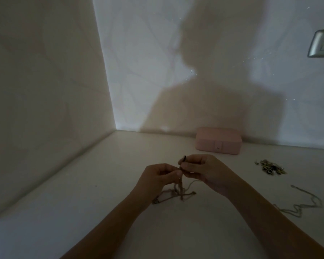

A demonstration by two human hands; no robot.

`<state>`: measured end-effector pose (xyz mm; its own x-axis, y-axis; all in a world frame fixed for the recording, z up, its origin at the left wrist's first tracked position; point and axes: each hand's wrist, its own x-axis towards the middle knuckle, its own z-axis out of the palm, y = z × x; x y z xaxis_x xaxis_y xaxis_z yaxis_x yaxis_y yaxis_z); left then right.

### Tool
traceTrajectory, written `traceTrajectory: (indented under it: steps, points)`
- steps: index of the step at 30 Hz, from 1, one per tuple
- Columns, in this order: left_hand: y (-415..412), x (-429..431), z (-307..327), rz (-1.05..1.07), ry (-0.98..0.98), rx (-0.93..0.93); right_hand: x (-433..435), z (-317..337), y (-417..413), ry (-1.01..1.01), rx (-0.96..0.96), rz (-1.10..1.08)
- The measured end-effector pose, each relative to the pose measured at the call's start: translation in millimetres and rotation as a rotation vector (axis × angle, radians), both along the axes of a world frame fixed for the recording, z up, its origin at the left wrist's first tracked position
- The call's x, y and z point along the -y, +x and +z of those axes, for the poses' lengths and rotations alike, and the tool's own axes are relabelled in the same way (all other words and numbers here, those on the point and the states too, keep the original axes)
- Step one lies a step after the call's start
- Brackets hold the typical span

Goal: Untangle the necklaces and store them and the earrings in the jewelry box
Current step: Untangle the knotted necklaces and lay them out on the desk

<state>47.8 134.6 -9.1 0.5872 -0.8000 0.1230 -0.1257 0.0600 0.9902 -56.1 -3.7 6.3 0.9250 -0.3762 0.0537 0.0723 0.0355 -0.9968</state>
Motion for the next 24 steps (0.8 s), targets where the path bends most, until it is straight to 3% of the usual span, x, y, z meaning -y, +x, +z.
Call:
traceTrajectory:
  steps: [17, 24]
  points:
    - [3.4, 0.8, 5.0, 0.028, -0.067, -0.018, -7.5, -0.2, 7.3, 0.065, 0.098, -0.097]
    - [6.6, -2.0, 3.7, 0.051, -0.129, -0.102, -8.7, 2.0, 6.1, 0.151, 0.122, -0.016]
